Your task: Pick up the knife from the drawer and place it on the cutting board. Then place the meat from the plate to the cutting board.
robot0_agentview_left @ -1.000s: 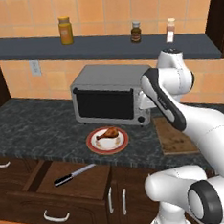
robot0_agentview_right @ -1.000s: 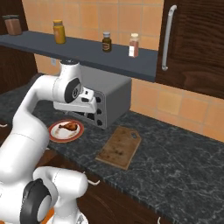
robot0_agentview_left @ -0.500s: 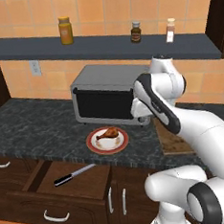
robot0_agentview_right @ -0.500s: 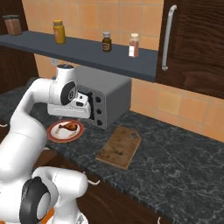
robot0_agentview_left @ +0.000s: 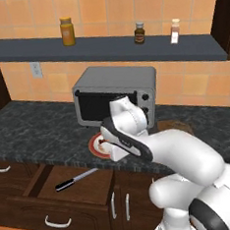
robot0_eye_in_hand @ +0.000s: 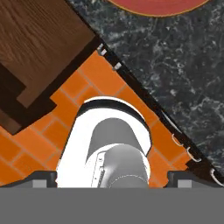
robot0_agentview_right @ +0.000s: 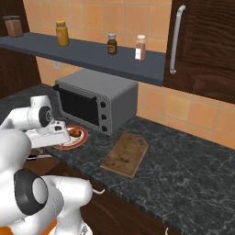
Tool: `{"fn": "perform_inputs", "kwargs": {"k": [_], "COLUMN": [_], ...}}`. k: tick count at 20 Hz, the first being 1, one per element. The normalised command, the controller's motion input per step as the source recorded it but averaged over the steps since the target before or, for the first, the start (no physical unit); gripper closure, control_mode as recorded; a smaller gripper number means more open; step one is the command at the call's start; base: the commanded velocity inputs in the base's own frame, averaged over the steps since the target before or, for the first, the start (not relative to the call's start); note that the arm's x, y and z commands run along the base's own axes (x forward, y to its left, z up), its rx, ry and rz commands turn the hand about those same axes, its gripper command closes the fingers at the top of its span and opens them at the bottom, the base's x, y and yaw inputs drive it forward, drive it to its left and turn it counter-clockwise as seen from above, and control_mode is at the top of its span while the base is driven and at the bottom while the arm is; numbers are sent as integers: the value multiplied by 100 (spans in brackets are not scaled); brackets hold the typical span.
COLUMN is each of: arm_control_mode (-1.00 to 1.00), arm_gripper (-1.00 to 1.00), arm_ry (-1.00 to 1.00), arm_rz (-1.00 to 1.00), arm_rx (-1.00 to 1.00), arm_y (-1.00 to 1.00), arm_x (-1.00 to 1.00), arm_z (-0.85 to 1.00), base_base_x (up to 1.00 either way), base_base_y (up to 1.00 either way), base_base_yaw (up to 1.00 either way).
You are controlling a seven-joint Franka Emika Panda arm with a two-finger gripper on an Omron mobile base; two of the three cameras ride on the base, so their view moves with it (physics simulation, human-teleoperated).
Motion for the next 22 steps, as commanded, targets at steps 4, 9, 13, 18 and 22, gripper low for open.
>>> {"fn": "perform_inputs", "kwargs": {"k": [4, 9, 13, 18, 22], "arm_control_mode": [-100, -100, -100, -100, -100], "arm_gripper": [-100, -100, -100, -100, -100], "arm_ry": [16, 0, 0, -2, -14], "arm_rz": [7, 2, 0, -1, 0], "arm_rx": [-18, -16, -8, -2, 0], "arm_y": [100, 100, 96, 27, 2], "arm_x": [0, 6, 18, 27, 8], "arm_z": [-90, -48, -26, -63, -62], "base_base_x": [0, 0, 0, 0, 0], "base_base_y": [0, 0, 0, 0, 0], "base_base_yaw": [0, 0, 0, 0, 0]}}
